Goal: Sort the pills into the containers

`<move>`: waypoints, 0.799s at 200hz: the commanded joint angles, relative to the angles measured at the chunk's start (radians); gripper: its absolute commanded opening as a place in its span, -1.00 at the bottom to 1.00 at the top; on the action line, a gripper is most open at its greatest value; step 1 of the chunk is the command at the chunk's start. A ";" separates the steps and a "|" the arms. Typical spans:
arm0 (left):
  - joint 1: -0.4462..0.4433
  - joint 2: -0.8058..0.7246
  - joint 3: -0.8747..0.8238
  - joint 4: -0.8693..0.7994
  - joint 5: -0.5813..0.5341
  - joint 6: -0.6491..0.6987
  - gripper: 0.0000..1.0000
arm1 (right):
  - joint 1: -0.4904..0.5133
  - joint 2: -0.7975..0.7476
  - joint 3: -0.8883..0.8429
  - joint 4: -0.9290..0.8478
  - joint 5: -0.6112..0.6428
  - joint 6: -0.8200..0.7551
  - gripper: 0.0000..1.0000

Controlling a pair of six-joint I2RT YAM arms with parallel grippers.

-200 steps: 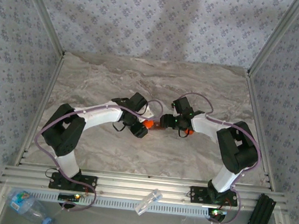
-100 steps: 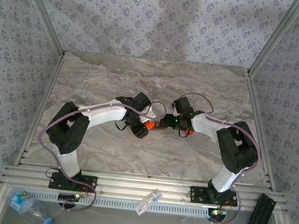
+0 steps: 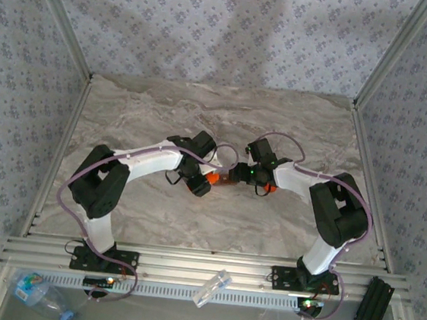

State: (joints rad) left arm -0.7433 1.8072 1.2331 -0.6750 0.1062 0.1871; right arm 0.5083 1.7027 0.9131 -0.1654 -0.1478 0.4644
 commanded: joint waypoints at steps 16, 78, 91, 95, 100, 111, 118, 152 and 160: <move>-0.025 0.021 0.047 -0.054 -0.044 0.034 -1.00 | -0.001 0.030 -0.015 0.013 -0.022 0.019 0.46; -0.041 0.048 0.076 -0.070 -0.075 0.042 -1.00 | 0.001 0.031 -0.019 0.018 -0.026 0.024 0.46; -0.044 0.050 0.083 -0.075 -0.083 0.044 -1.00 | 0.001 0.032 -0.019 0.018 -0.026 0.025 0.46; -0.044 0.052 0.084 -0.076 -0.086 0.045 -1.00 | 0.000 0.031 -0.019 0.018 -0.027 0.025 0.46; -0.046 0.052 0.086 -0.077 -0.090 0.045 -1.00 | 0.001 0.031 -0.019 0.019 -0.026 0.024 0.46; -0.046 0.055 0.089 -0.080 -0.095 0.049 -1.00 | 0.001 0.032 -0.019 0.021 -0.026 0.025 0.46; -0.046 0.056 0.093 -0.083 -0.097 0.049 -1.00 | 0.001 0.034 -0.018 0.020 -0.027 0.025 0.45; -0.048 0.064 0.108 -0.096 -0.114 0.056 -1.00 | 0.001 0.036 -0.021 0.023 -0.028 0.026 0.45; -0.047 0.065 0.112 -0.099 -0.118 0.059 -1.00 | 0.002 0.035 -0.021 0.023 -0.029 0.026 0.45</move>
State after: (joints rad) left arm -0.7815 1.8553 1.3022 -0.7330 0.0128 0.2214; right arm 0.5083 1.7039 0.9112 -0.1589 -0.1478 0.4759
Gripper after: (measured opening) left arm 0.549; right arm 0.726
